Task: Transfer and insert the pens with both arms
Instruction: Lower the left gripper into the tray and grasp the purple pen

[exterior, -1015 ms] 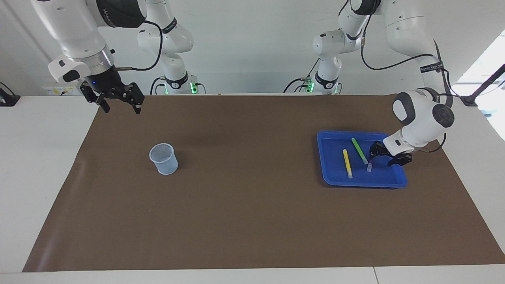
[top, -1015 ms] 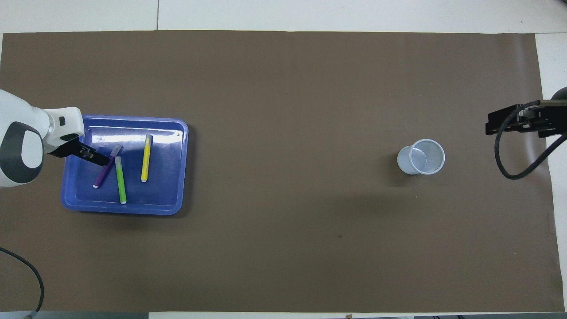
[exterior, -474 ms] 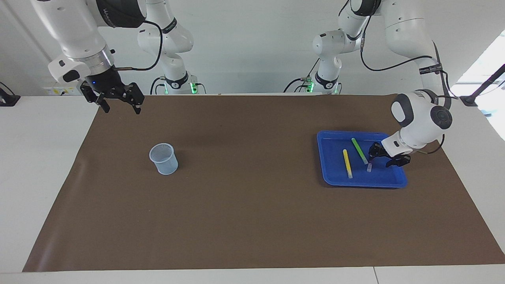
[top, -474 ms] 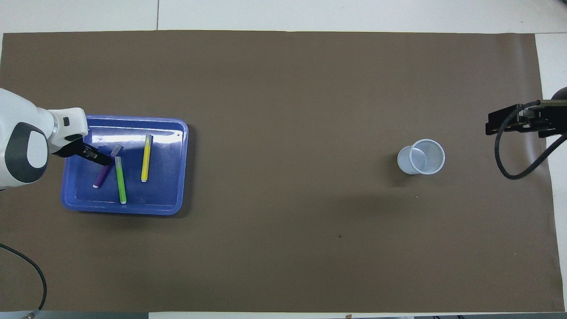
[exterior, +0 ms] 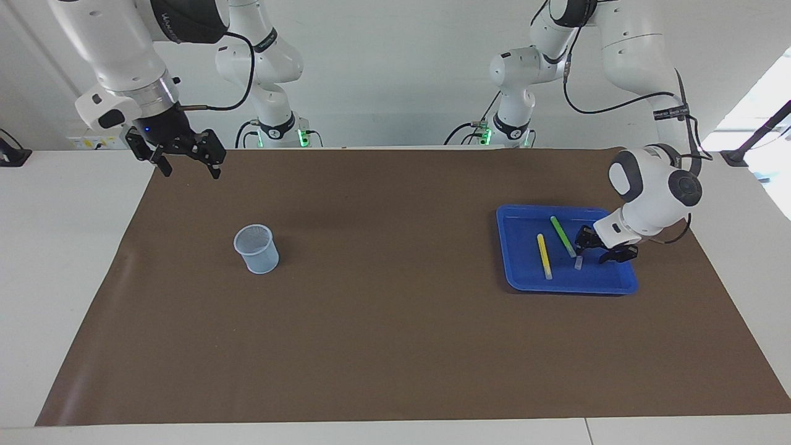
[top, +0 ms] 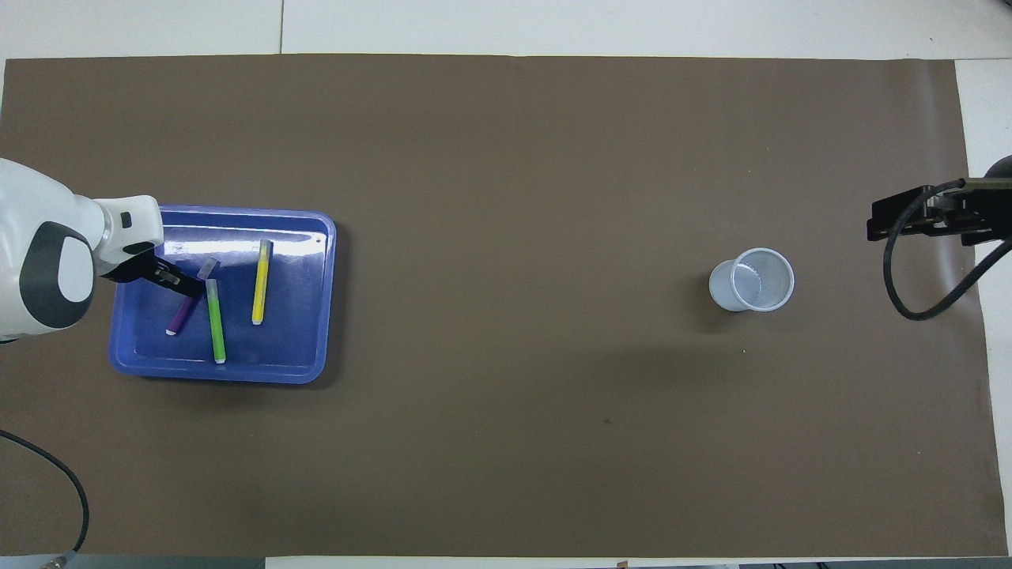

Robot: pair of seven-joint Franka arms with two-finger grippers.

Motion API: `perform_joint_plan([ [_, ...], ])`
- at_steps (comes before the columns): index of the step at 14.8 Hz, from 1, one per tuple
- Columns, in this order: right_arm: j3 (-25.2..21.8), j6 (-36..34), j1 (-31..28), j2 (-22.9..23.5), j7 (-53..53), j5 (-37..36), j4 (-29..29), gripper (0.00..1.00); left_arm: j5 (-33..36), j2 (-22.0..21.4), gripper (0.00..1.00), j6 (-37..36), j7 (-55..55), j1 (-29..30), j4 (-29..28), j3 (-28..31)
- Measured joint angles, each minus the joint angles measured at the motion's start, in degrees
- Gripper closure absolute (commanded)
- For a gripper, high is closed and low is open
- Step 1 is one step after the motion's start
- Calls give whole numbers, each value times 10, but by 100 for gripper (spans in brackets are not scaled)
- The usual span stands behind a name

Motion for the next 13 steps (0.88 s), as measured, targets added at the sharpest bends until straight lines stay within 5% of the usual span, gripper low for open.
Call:
perform_joint_plan([
  [6, 0, 0, 0, 0, 0, 0, 0, 0, 2, -1, 100, 10, -1, -1, -3, 0],
  [13, 0, 0, 1, 0, 0, 0, 0, 0, 2, -1, 100, 6, -5, -2, 0, 0],
])
